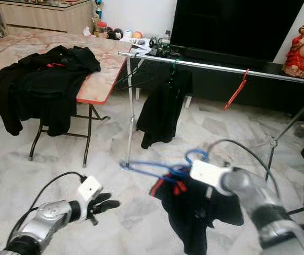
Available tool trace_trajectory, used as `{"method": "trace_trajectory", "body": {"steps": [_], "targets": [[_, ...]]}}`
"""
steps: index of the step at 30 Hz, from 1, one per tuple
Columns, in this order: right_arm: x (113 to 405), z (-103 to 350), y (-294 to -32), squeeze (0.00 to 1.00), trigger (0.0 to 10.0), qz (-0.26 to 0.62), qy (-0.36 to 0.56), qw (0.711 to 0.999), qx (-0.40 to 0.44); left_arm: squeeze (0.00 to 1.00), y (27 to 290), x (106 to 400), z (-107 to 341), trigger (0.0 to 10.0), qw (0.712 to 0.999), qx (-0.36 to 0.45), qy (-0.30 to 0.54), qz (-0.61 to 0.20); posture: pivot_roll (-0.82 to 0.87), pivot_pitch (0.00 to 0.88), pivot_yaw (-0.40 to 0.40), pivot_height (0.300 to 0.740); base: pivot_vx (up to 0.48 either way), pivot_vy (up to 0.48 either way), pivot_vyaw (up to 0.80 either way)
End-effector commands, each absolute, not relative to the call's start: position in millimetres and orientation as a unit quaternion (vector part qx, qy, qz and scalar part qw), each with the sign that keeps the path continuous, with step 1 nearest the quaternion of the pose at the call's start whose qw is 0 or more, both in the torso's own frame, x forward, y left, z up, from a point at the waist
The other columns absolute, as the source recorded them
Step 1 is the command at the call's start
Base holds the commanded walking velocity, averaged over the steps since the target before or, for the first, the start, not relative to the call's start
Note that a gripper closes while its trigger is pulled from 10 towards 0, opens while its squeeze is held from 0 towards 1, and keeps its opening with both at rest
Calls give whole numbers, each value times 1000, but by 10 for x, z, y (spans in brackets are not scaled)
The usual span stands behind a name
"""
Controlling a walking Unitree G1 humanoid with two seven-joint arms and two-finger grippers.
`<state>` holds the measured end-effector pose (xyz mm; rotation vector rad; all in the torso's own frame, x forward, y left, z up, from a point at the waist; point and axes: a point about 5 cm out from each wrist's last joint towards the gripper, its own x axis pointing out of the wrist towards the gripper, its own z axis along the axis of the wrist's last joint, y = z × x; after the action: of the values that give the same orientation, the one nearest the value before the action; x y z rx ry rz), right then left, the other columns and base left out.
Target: Hang hanger
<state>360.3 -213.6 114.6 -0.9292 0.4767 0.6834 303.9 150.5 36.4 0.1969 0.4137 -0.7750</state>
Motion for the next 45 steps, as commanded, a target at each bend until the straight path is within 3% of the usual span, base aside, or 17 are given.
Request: {"method": "trace_trajectory", "body": {"steps": [1,12,27,45], "targets": [[3703,1365,-2089,0,0,306,185,841,-405,0,1533,3073,392,10000,911,85,193,-356,8,1,-110,740,0,0,0],[3863,1732,-1671,0,0,318,101,882,-333,0,1402,3137,476,10000,932,-8,165,-323,11,0,-118,740,0,0,0],[3844,1946,-1401,0,0,356,57,874,-326,0,1404,3322,593,10000,966,-7,127,-227,4,0,-123,740,0,0,0],[3755,1963,-1325,0,0,372,50,869,-323,0,1284,3373,676,10000,962,-21,99,-254,0,0,-125,740,0,0,0]]}}
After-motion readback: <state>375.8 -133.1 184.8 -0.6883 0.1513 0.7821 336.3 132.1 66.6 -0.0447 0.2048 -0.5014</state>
